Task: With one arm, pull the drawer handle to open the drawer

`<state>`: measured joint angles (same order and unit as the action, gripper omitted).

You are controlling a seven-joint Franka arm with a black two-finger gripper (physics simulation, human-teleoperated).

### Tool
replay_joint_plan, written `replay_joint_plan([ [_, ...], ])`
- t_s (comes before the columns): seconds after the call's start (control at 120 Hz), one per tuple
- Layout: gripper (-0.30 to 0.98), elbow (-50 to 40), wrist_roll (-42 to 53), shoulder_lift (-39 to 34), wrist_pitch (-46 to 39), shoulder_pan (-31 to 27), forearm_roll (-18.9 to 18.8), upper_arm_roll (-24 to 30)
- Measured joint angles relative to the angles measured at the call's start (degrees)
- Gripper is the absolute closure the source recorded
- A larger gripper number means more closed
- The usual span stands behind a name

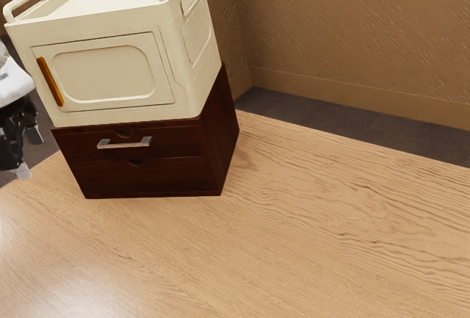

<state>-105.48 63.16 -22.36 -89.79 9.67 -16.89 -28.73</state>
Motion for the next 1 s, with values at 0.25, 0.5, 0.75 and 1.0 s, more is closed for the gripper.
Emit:
replay_joint_plan([
  [0.25, 0.00, -4.51, 3.26, -0.74, -8.43, -1.52, -6.01, 0.48],
  [0.5, 0.00, -4.67, 4.51, -0.14, -13.49, -0.66, -10.92, 0.68],
  [0.75, 0.00, -6.62, 4.25, -0.07, -17.49, -0.43, -15.86, -0.11],
  [1.0, 0.00, -8.07, 3.74, 4.40, -23.06, 4.49, -16.69, -2.65],
])
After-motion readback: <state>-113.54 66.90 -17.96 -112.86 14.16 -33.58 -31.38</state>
